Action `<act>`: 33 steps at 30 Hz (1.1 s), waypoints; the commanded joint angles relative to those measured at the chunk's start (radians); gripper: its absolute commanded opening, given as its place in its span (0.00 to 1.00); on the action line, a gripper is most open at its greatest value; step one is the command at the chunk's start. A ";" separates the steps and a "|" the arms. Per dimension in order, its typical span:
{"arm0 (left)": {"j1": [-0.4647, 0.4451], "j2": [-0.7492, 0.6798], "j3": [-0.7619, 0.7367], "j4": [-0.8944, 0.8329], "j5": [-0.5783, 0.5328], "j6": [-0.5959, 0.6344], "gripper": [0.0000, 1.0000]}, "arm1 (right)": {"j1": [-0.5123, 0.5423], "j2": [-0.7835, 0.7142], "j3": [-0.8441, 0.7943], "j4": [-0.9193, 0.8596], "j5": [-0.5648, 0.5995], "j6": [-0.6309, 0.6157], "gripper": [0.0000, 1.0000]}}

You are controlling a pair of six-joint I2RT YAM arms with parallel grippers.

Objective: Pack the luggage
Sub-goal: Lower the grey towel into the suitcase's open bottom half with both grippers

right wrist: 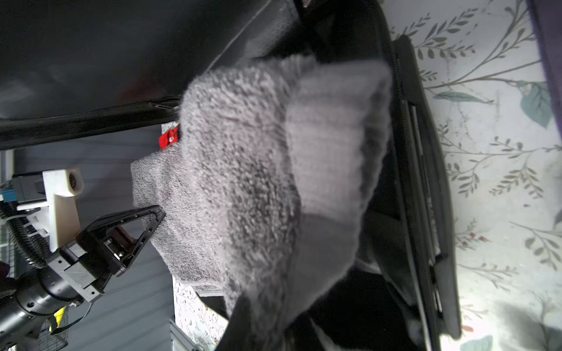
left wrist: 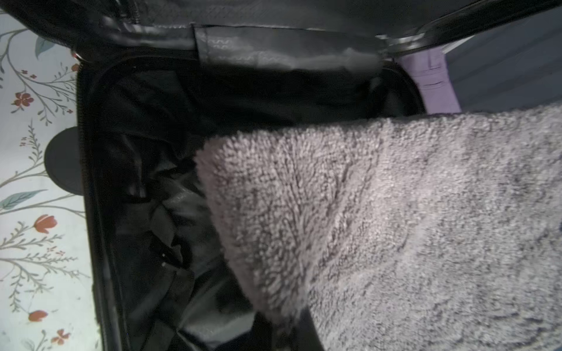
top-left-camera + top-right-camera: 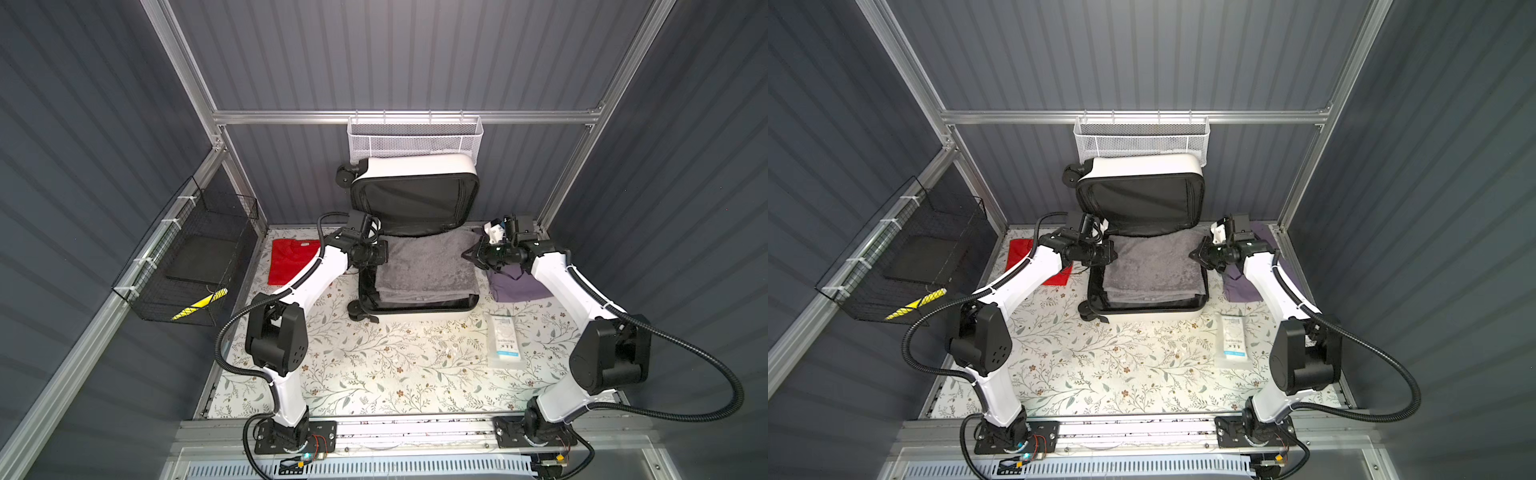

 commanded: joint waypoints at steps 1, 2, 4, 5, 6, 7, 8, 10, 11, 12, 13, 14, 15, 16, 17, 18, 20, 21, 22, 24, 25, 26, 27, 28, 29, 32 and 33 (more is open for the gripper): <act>0.016 0.041 0.043 -0.025 -0.054 0.046 0.00 | -0.006 0.050 0.041 0.025 0.001 -0.025 0.00; 0.019 0.052 0.044 -0.025 -0.059 0.050 0.00 | -0.006 0.065 0.043 0.032 -0.001 -0.024 0.00; 0.026 0.072 0.046 -0.017 -0.065 0.056 0.00 | -0.004 0.095 0.046 0.047 0.007 -0.025 0.00; 0.029 0.080 0.046 -0.014 -0.067 0.059 0.00 | -0.003 0.106 0.050 0.046 0.012 -0.028 0.00; 0.032 0.090 0.048 -0.012 -0.072 0.062 0.00 | -0.002 0.122 0.058 0.044 0.018 -0.031 0.00; 0.035 0.101 0.050 -0.008 -0.075 0.068 0.00 | 0.000 0.134 0.067 0.041 0.025 -0.034 0.00; 0.039 0.111 0.054 -0.006 -0.077 0.069 0.00 | 0.002 0.147 0.075 0.038 0.032 -0.039 0.00; 0.044 0.135 0.067 -0.007 -0.080 0.075 0.00 | 0.011 0.180 0.099 0.023 0.051 -0.047 0.00; 0.046 0.146 0.074 -0.010 -0.084 0.078 0.00 | 0.017 0.195 0.110 0.017 0.061 -0.050 0.00; 0.048 0.161 0.085 -0.015 -0.086 0.082 0.00 | 0.025 0.213 0.127 0.007 0.076 -0.057 0.00; 0.049 0.176 0.099 -0.021 -0.088 0.085 0.00 | 0.034 0.233 0.145 -0.006 0.094 -0.061 0.00; 0.050 0.188 0.109 -0.028 -0.089 0.089 0.00 | 0.040 0.248 0.157 -0.014 0.104 -0.063 0.00; 0.050 0.201 0.122 -0.035 -0.092 0.093 0.00 | 0.046 0.266 0.169 -0.020 0.113 -0.064 0.00; 0.050 0.212 0.131 -0.039 -0.094 0.096 0.00 | 0.052 0.283 0.179 -0.025 0.121 -0.064 0.00; 0.051 0.220 0.140 -0.044 -0.098 0.098 0.00 | 0.056 0.297 0.187 -0.025 0.128 -0.063 0.01; 0.052 0.228 0.149 -0.047 -0.101 0.099 0.00 | 0.061 0.311 0.196 -0.032 0.137 -0.064 0.02; 0.052 0.241 0.159 -0.051 -0.107 0.104 0.00 | 0.069 0.333 0.207 -0.040 0.153 -0.069 0.04; 0.052 0.247 0.163 -0.052 -0.111 0.105 0.00 | 0.072 0.344 0.211 -0.046 0.155 -0.070 0.05; 0.052 0.254 0.169 -0.056 -0.114 0.107 0.00 | 0.076 0.354 0.212 -0.046 0.155 -0.070 0.09; 0.052 0.272 0.186 -0.069 -0.114 0.113 0.00 | 0.080 0.367 0.216 -0.051 0.155 -0.069 0.19; 0.052 0.281 0.197 -0.079 -0.115 0.117 0.00 | 0.080 0.373 0.221 -0.055 0.155 -0.072 0.24; 0.052 0.287 0.204 -0.085 -0.115 0.119 0.00 | 0.080 0.375 0.225 -0.061 0.155 -0.075 0.28; 0.052 0.291 0.207 -0.089 -0.115 0.122 0.00 | 0.080 0.373 0.229 -0.066 0.196 -0.078 0.35; 0.052 0.292 0.209 -0.091 -0.115 0.124 0.00 | 0.080 0.370 0.237 -0.075 0.200 -0.083 0.42; 0.052 0.292 0.210 -0.092 -0.115 0.124 0.00 | 0.080 0.366 0.246 -0.086 0.205 -0.089 0.47; 0.052 0.286 0.211 -0.094 -0.119 0.126 0.00 | 0.078 0.342 0.279 -0.116 0.231 -0.104 0.59; 0.052 0.283 0.213 -0.096 -0.121 0.126 0.00 | 0.077 0.335 0.289 -0.129 0.242 -0.107 0.61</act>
